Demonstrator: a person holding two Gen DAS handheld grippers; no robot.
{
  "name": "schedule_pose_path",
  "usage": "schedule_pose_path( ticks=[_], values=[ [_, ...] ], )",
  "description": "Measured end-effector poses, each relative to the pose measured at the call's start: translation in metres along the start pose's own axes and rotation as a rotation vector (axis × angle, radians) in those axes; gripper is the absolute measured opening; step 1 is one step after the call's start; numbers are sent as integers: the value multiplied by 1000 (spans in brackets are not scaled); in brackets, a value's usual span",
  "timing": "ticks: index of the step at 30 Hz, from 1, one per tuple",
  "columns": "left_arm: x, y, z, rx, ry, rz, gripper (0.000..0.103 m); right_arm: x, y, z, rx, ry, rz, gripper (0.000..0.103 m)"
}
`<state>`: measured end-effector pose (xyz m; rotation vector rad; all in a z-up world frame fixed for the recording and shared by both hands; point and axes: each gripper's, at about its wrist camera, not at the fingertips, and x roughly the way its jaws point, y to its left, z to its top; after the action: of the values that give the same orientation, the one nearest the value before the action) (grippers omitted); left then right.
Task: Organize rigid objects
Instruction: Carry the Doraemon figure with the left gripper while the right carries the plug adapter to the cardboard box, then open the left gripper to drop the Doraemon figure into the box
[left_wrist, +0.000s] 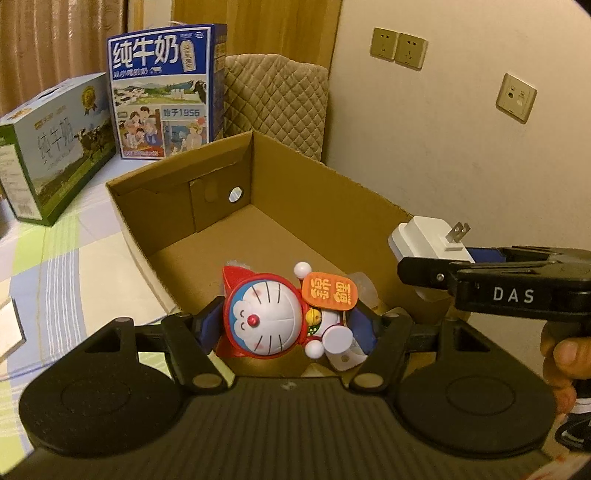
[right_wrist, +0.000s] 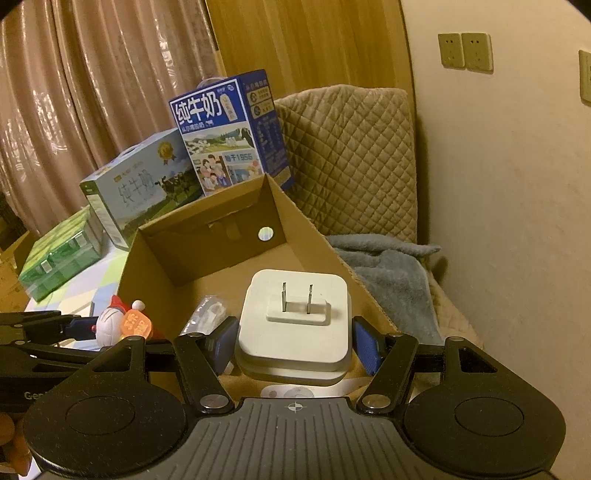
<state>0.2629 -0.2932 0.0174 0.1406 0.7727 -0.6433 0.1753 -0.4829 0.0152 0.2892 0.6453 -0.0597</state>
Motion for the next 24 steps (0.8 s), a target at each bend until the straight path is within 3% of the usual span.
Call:
schedule_pose_path(
  ticks=[11, 24],
  values=[
    [12, -1, -1, 39, 26, 8, 66, 4, -2, 2, 2, -2, -10, 62],
    [-16, 15, 8, -13, -37, 40, 68, 2, 3, 2, -1, 1, 0, 62]
  ],
)
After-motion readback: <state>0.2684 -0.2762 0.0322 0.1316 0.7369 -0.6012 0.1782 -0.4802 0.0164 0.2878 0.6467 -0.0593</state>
